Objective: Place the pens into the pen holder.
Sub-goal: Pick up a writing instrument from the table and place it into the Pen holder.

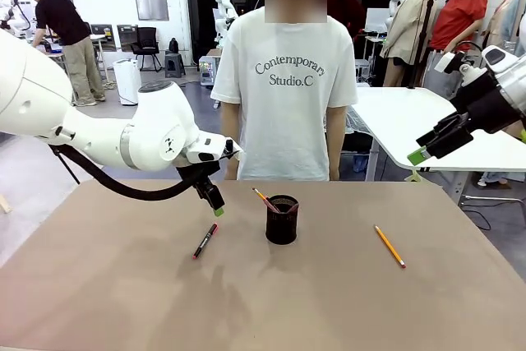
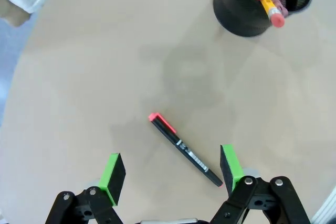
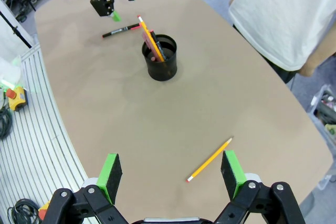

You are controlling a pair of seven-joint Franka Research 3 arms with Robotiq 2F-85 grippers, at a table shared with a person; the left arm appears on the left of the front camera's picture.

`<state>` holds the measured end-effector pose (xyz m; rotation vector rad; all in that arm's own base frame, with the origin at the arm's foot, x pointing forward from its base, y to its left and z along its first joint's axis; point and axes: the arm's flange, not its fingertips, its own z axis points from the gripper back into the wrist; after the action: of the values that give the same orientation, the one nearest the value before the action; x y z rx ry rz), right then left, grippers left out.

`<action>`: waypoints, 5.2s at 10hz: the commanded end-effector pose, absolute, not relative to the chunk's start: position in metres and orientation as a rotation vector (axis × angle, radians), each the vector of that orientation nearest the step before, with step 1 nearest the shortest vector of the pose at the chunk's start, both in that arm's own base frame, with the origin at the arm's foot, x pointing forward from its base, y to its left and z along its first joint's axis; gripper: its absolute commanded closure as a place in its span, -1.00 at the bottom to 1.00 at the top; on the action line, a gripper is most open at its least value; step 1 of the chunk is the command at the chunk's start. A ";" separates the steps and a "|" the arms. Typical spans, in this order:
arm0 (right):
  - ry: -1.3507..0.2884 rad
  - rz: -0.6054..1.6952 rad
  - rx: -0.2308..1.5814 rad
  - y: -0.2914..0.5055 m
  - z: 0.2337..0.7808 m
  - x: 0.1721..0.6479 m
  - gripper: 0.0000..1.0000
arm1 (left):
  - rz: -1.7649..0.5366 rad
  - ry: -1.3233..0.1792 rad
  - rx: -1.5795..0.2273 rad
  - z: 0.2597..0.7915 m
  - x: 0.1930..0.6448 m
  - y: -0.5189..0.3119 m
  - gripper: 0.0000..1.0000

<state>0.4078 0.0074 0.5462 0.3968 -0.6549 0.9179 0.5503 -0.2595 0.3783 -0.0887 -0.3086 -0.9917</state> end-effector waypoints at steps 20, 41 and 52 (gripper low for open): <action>-0.666 0.924 0.410 0.007 0.547 0.409 -1.00 | -0.657 -0.088 0.020 0.308 0.578 -0.281 0.13; -0.666 0.924 0.410 0.007 0.547 0.409 -1.00 | -1.264 -0.957 -1.005 0.407 0.532 -0.242 1.00; -0.666 0.924 0.410 0.007 0.547 0.409 -1.00 | -1.151 -1.364 -1.126 0.404 0.547 -0.241 1.00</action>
<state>0.4079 0.0074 0.5461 0.3966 -0.6543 0.9178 0.5413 -0.2376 0.4151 -1.1106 -1.3220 -1.1554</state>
